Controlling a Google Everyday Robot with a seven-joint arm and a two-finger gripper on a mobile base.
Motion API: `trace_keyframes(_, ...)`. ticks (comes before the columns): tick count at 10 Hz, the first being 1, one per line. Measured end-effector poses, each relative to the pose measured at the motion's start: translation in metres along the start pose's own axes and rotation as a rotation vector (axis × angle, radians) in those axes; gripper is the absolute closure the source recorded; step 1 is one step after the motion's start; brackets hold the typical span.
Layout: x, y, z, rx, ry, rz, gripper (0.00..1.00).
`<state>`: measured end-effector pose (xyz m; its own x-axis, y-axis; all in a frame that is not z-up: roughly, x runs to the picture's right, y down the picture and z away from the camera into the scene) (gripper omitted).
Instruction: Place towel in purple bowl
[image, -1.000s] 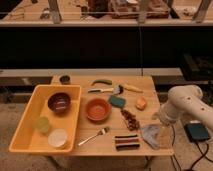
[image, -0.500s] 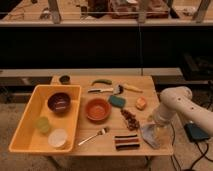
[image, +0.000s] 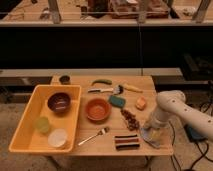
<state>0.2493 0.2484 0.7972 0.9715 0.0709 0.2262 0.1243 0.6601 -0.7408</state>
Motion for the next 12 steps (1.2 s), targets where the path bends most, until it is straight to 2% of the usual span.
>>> trace_keyframes(2, -0.005, 0.004, 0.011, -0.029, -0.014, -0.012, 0.86)
trace_keyframes(3, -0.007, 0.005, 0.014, -0.036, -0.017, -0.017, 0.93)
trace_keyframes(4, -0.010, 0.007, 0.018, -0.047, -0.021, -0.021, 0.97)
trace_keyframes(6, -0.010, 0.007, 0.016, -0.044, -0.028, -0.014, 0.97)
trace_keyframes(7, -0.013, 0.003, 0.003, -0.018, -0.032, -0.011, 0.97)
trace_keyframes(8, -0.014, 0.002, -0.003, -0.008, -0.033, -0.010, 0.97)
trace_keyframes(9, -0.019, -0.001, -0.022, 0.021, -0.034, -0.012, 0.97)
trace_keyframes(10, -0.024, -0.004, -0.052, 0.064, -0.033, -0.016, 0.97)
trace_keyframes(12, -0.033, -0.008, -0.096, 0.118, -0.031, -0.021, 0.97)
